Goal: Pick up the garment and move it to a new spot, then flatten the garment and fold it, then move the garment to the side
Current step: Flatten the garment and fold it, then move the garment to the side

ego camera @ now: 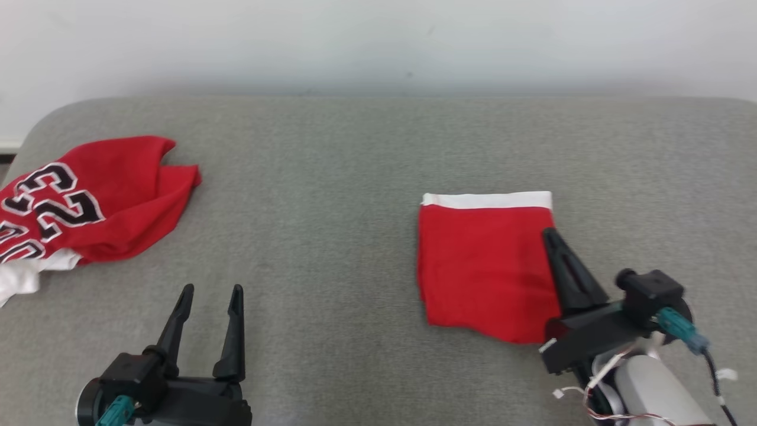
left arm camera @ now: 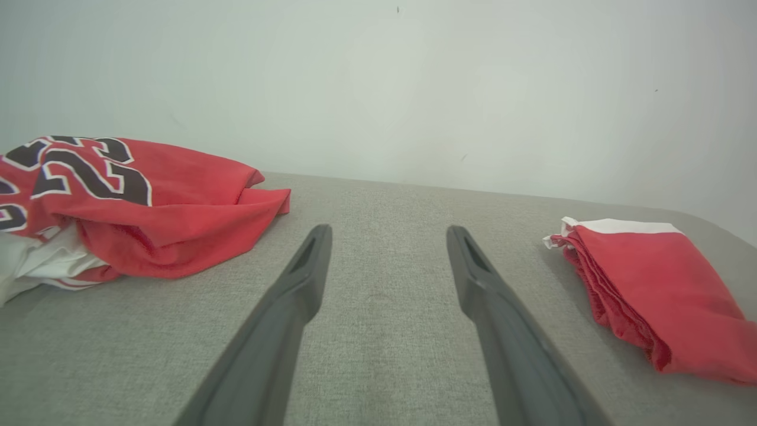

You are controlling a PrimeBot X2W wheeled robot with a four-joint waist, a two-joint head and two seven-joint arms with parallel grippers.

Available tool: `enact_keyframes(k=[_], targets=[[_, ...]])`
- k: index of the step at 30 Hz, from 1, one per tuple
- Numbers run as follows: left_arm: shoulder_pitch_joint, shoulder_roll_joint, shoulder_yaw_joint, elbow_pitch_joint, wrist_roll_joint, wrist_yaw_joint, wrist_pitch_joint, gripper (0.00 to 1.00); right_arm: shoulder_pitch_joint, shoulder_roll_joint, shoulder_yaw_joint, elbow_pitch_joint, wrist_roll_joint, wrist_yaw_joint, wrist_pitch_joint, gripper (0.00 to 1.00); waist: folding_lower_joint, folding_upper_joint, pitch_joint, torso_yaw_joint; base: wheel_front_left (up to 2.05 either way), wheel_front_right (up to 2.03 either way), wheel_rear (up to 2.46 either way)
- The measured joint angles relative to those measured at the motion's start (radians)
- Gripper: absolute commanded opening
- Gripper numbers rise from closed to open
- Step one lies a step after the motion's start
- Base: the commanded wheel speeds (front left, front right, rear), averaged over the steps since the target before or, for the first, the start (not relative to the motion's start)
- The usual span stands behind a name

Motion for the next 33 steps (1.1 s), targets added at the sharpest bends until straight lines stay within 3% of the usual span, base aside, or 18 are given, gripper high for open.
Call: enact_keyframes(k=[7, 8, 9, 10, 11, 19, 33], targets=[[0.009, 0.000, 0.040, 0.003, 0.017, -0.001, 0.000, 1.00, 0.100, -0.024, -0.124, -0.110, -0.080, 0.000, 0.000, 0.00, -0.0001, 0.0000, -0.032, -0.076, 0.00, 0.00, 0.00], [0.015, 0.000, 0.044, 0.004, 0.020, -0.002, 0.000, 1.00, 0.113, -0.024, -0.135, -0.120, -0.088, 0.000, 0.000, 0.22, 0.0000, 0.0000, -0.038, -0.083, 0.00, 0.00, 0.00], [0.022, 0.000, 0.048, 0.006, 0.023, -0.002, 0.000, 1.00, 0.127, -0.023, -0.141, -0.129, -0.092, 0.000, 0.000, 0.36, 0.0000, 0.0000, -0.046, -0.089, 0.00, 0.00, 0.00], [0.028, 0.000, 0.054, 0.006, 0.024, -0.002, 0.000, 1.00, 0.140, -0.023, -0.142, -0.138, -0.092, 0.000, 0.000, 0.77, -0.0001, 0.0000, -0.054, -0.094, 0.00, 0.00, 0.00], [0.034, 0.001, 0.058, 0.006, 0.025, -0.003, 0.000, 1.00, 0.153, -0.023, -0.142, -0.145, -0.091, 0.000, 0.000, 1.00, -0.0001, -0.0001, -0.062, -0.099, 0.00, 0.00, 0.00], [0.096, 0.003, 0.080, -0.011, 0.054, -0.003, 0.000, 1.00, 0.237, -0.010, -0.169, -0.194, -0.099, 0.000, 0.000, 1.00, -0.0001, -0.0001, -0.111, -0.118, 0.00, 0.00, 0.00], [0.145, 0.005, 0.106, -0.031, 0.067, -0.003, 0.000, 1.00, 0.310, 0.026, -0.232, -0.208, -0.118, 0.000, 0.000, 1.00, -0.0001, -0.0001, -0.125, -0.079, 0.00, 0.00, 0.00]])
